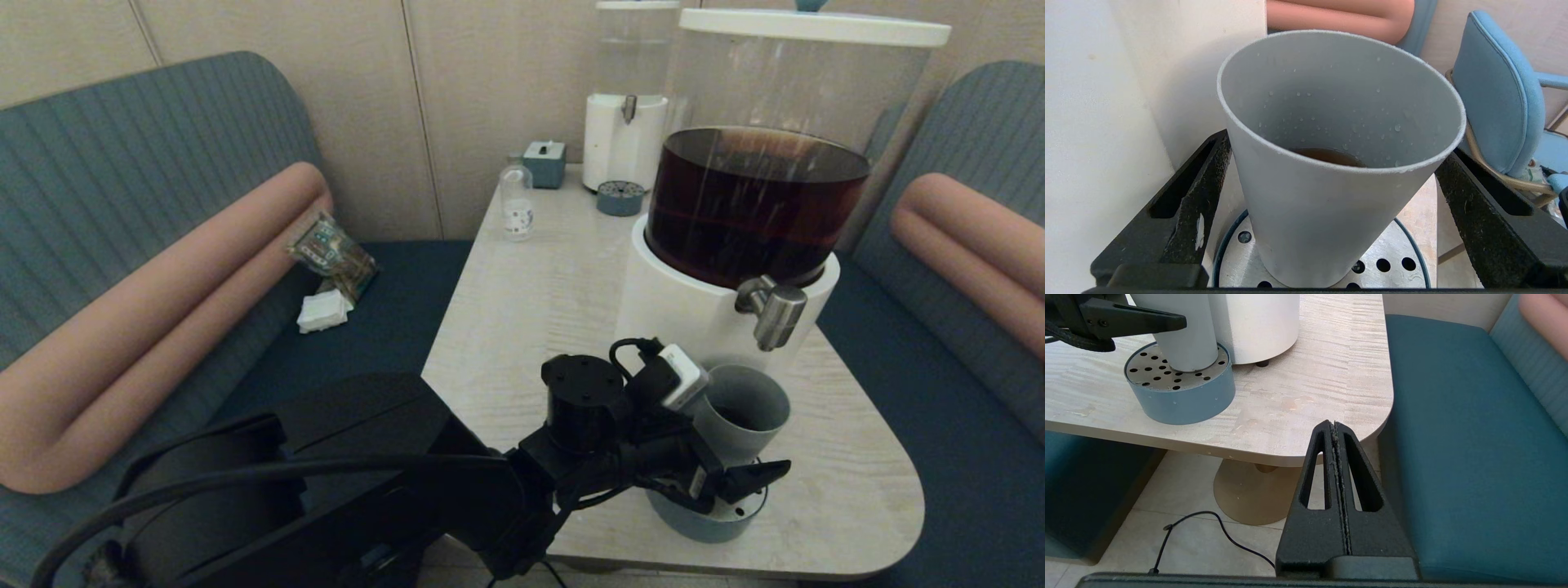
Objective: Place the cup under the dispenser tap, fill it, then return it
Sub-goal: Place the cup next to the water dispenser
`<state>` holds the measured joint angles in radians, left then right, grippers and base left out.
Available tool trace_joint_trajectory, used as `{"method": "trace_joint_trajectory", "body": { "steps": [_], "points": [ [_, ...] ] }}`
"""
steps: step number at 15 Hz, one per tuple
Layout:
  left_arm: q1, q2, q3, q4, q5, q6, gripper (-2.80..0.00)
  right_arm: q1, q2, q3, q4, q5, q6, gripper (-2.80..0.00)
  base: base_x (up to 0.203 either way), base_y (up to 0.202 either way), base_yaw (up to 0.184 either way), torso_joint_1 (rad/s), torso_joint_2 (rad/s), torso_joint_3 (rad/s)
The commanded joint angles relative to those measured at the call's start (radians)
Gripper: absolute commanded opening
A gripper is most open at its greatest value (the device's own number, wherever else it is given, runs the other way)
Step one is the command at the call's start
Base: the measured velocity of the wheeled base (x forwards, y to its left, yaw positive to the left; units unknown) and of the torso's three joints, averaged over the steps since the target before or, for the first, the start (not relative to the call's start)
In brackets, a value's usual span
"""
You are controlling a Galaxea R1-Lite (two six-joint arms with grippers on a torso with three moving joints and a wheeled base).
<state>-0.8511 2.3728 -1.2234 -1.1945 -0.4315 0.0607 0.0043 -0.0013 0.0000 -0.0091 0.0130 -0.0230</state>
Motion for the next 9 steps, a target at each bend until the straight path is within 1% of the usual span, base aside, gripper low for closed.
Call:
{"method": "trace_joint_trajectory", "body": {
  "steps": [1, 9],
  "points": [
    [0.000, 0.002, -0.001, -0.007, -0.003, 0.001, 0.00, 0.000, 0.001, 0.000, 0.000, 0.001, 0.000, -2.80, 0.000, 0.000, 0.000, 0.000, 0.00, 0.000],
    [0.001, 0.015, -0.040, 0.003, -0.003, -0.004, 0.00, 0.000, 0.001, 0.000, 0.000, 0.001, 0.000, -2.80, 0.000, 0.000, 0.000, 0.000, 0.00, 0.000]
  ]
}}
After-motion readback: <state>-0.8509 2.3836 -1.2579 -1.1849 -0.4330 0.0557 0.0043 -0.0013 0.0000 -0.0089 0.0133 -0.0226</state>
